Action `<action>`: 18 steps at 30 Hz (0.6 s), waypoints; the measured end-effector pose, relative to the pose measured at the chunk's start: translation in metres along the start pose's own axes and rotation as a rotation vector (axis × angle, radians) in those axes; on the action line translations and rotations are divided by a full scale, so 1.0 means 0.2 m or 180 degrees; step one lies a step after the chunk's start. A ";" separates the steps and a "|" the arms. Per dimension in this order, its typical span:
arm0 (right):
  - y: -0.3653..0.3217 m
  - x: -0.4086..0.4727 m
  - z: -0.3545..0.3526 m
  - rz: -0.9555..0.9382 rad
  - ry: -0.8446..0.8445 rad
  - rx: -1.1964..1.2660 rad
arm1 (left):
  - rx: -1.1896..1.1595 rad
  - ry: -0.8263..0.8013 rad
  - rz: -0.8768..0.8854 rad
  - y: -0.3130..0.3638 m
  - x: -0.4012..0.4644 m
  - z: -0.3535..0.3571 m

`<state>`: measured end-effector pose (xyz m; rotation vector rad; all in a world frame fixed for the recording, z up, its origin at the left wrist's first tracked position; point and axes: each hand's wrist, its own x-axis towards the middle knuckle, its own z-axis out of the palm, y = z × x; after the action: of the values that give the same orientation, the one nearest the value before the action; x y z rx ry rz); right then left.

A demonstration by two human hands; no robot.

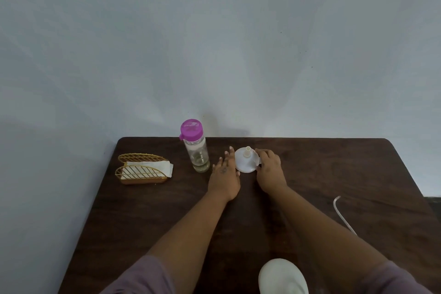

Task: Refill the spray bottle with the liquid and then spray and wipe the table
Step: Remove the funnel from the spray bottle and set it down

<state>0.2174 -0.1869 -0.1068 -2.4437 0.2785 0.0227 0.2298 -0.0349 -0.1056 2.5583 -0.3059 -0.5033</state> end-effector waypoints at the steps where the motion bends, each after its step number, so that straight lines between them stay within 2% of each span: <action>1: 0.00 0.00 0.00 -0.0014 0.0012 -0.0117 | -0.0072 0.0010 -0.0032 0.01 0.00 0.00; 8: 0.00 0.00 -0.01 0.0035 -0.0296 -0.0281 | 0.0247 -0.0151 0.0009 0.01 -0.01 0.00; 13: -0.01 -0.07 -0.05 0.0144 -0.0228 -0.0163 | -0.0337 -0.0088 0.0019 0.02 -0.07 -0.01; 18: -0.06 -0.20 -0.15 0.0144 -0.0022 -0.0060 | -0.0531 0.0090 0.0143 0.07 -0.24 0.00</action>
<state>0.1792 -0.1896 -0.0724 -2.4554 0.3319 0.0538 0.1846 -0.0322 -0.0830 2.3893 -0.2978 -0.4560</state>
